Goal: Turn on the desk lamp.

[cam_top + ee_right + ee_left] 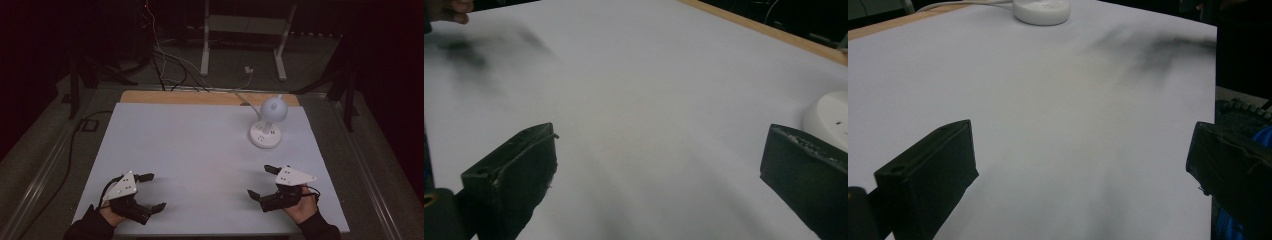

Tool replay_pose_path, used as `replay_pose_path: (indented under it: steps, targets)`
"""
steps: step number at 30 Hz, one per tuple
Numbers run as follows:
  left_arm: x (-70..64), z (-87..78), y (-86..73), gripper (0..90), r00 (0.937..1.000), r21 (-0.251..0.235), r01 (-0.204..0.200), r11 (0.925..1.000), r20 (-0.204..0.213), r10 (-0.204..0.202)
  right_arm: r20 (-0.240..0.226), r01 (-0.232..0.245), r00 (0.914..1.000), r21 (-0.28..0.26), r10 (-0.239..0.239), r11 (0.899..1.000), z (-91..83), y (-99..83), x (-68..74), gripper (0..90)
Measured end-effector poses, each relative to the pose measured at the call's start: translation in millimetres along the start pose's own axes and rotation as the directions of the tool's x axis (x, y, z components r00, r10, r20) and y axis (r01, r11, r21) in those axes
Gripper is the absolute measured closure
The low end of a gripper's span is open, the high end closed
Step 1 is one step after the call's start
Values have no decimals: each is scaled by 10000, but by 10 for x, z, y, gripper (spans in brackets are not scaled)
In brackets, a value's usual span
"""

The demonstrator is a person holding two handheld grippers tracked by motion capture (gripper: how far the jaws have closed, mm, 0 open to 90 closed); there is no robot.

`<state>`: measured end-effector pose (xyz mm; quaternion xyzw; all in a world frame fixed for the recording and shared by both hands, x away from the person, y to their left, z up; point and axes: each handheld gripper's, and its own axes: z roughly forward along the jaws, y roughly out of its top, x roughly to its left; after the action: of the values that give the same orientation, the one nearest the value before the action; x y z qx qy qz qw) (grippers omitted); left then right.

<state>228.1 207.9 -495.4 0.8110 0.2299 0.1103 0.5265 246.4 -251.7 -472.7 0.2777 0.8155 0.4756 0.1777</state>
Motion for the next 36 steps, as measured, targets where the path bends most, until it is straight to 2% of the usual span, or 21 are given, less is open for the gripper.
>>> replay_pose_path:
  steps: [14, 31, 36]
  targets:
    - [-3, 0, -1, 3, 10000, 25, -18, 10000, 25, 18, 754, -233, 9968, -306, 255, 9993, -43, 64, -210, 13]
    - [-5, 3, -1, 3, 10000, 46, 2, 10000, 21, -2, 1597, -683, 9845, -313, 724, 9972, -24, 118, -453, 12]
    - [-5, 2, -1, 3, 10000, 54, 3, 10000, 28, -3, 1772, -680, 9815, -327, 728, 9971, -6, 143, -503, 12]
